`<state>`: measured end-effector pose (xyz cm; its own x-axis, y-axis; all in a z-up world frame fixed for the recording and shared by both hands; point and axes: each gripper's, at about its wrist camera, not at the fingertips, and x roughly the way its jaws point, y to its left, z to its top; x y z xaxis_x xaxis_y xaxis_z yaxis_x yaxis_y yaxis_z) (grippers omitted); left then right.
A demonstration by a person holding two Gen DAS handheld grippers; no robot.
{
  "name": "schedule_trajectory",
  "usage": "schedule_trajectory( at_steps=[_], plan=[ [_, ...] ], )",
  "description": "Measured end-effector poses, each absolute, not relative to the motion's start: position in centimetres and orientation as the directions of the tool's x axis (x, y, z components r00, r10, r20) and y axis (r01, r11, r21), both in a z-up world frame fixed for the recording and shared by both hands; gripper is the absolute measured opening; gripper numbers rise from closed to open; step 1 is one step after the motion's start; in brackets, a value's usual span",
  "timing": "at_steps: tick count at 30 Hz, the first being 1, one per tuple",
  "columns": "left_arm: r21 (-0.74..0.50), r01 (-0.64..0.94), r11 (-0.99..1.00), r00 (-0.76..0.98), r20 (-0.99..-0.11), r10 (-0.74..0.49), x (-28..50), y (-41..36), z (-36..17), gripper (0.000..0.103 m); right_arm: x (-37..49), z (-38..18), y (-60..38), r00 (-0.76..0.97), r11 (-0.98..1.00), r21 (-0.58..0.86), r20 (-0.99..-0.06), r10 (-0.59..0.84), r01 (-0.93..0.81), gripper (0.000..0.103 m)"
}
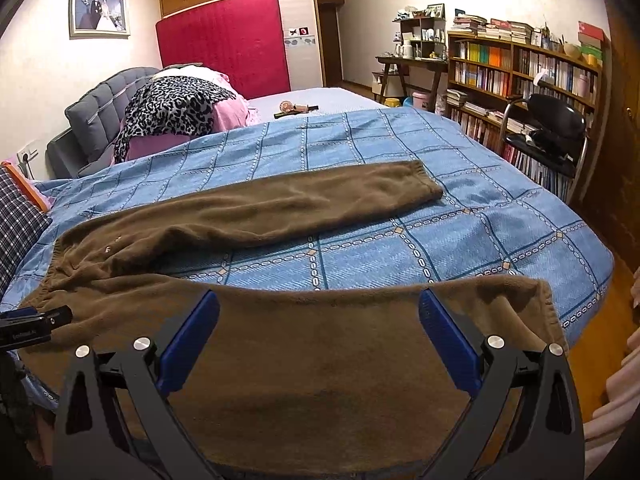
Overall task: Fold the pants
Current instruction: 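Close the right gripper on the pants leg edge while the left gripper approaches the waistband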
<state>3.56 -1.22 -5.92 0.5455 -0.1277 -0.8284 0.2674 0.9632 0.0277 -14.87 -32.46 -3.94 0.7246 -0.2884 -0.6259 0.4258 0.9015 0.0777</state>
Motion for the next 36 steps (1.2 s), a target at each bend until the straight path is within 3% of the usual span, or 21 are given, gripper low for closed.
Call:
schedule_trajectory(
  at_steps=[23, 33, 36],
  plan=[
    [0.156, 0.261, 0.953, 0.539, -0.842, -0.01, 7.6, -5.1, -9.6, 0.097, -20.9, -7.3, -47.6, 0.565, 0.692, 0.086, -0.653, -0.504, 0.717, 0.1],
    [0.193, 0.241, 0.951, 0.531, -0.846, 0.037, 9.5, -5.7, -11.3, 0.097, -21.9, -11.7, -55.1, 0.481, 0.633, 0.076, -0.72, -0.5, 0.771, 0.1],
    [0.188, 0.238, 0.953, 0.518, -0.855, 0.04, 10.2, -5.7, -12.2, 0.097, -21.7, -13.2, -57.0, 0.508, 0.644, 0.132, -0.74, -0.442, 0.753, 0.091]
  ],
)
